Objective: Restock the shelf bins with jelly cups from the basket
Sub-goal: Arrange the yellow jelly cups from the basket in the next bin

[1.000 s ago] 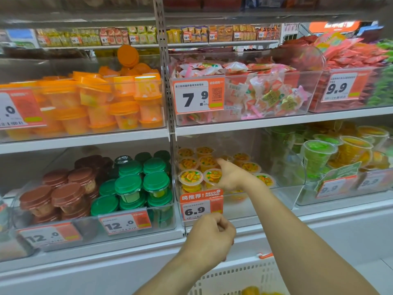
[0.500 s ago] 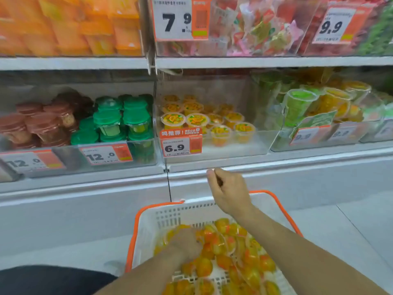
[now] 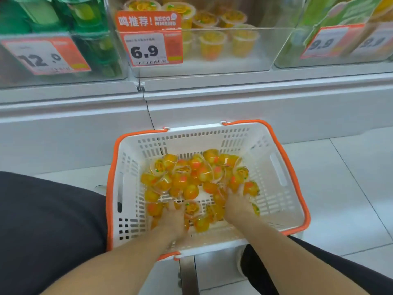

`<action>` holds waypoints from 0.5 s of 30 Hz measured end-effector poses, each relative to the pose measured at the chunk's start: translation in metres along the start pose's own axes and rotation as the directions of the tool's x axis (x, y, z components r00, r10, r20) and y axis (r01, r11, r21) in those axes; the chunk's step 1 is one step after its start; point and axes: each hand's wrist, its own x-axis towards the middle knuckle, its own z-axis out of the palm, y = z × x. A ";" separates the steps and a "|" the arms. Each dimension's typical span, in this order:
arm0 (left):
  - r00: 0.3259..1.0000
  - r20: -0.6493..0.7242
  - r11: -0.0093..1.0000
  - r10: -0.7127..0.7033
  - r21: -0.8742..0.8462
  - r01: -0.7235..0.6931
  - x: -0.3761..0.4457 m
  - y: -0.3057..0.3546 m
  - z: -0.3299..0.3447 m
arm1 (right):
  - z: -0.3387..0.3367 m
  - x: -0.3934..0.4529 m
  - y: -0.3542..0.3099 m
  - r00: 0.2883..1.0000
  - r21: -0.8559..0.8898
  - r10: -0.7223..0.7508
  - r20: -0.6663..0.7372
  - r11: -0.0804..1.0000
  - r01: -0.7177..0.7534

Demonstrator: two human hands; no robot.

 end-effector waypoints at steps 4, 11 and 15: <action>0.997 -0.056 0.999 -0.050 -0.021 0.049 0.020 0.027 -0.021 | 0.010 0.020 0.001 0.999 -0.004 -0.040 0.005 0.999 0.040; 0.995 -0.035 0.994 -0.091 -0.060 0.089 0.029 0.013 -0.015 | 0.005 0.021 -0.003 0.996 0.007 0.046 0.082 0.999 -0.047; 0.981 -0.038 0.973 -0.190 -0.144 0.182 0.025 0.009 -0.017 | 0.003 0.024 -0.009 0.996 -0.031 0.033 0.077 0.999 -0.030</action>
